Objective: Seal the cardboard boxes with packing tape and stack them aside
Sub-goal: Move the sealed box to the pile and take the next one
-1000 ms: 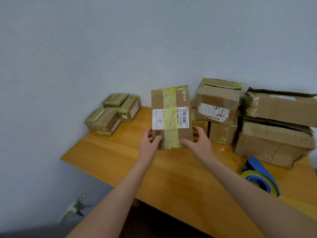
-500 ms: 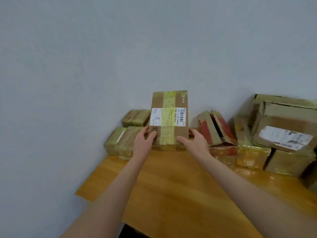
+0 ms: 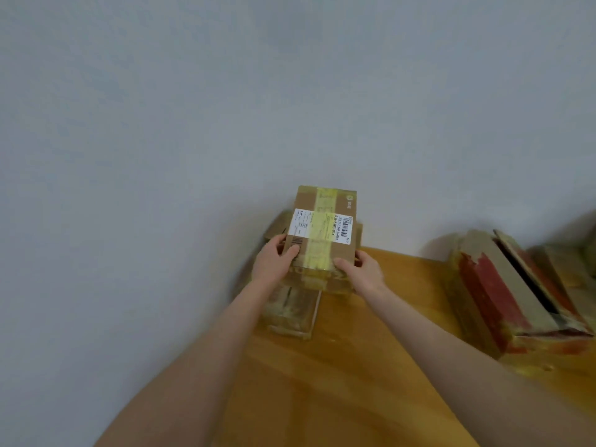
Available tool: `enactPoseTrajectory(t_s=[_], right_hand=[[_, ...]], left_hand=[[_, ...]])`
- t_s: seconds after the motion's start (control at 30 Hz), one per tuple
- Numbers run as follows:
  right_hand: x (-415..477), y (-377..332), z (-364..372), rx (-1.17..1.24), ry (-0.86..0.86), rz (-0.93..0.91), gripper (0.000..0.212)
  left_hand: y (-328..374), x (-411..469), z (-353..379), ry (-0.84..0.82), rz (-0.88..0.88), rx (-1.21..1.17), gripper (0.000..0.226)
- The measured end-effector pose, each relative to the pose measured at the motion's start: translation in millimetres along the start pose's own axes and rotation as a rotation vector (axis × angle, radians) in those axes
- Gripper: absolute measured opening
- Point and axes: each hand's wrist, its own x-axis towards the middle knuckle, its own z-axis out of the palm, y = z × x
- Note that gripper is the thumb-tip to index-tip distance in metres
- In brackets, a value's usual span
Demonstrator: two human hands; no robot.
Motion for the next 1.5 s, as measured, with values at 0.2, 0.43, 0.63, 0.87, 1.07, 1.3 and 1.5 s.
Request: enactPoseTrajectory(t_s=[0.2, 0.43, 0.63, 0.87, 1.07, 1.3, 1.5], right_hand=[[40.8, -8.0, 50.8, 0.122, -0.061, 0.058, 0.051], [87.6, -14.5, 102.2, 0.053, 0.032, 0.062, 0.053], [100.7, -16.9, 116.1, -0.068, 0.018, 0.060, 0.057], [74.7, -4.3, 26.6, -0.280, 0.366, 0.036, 0.039], [12.9, 22.9, -83.4, -0.418, 0.663, 0.034, 0.038], [-50.6, 81.6, -208.4, -0.295, 0.980, 0.302, 0.057], [-56.3, 131.2, -261.7, -0.394, 0.554, 0.340, 0.087]], left_hand=[[-14.1, 50.2, -23.2, 0.027, -0.011, 0.074, 0.040], [-41.4, 112.6, -27.4, 0.060, -0.021, 0.343, 0.035], [-44.7, 125.7, -16.8, 0.095, 0.031, 0.609, 0.042], [14.5, 115.8, 52.1, -0.023, 0.320, 0.386, 0.034], [61.6, 56.2, 155.3, -0.377, 0.391, 0.298, 0.038], [102.5, -13.0, 233.9, -0.574, 0.338, 0.147, 0.056], [122.4, -45.1, 287.7, -0.483, 0.182, 0.096, 0.067]])
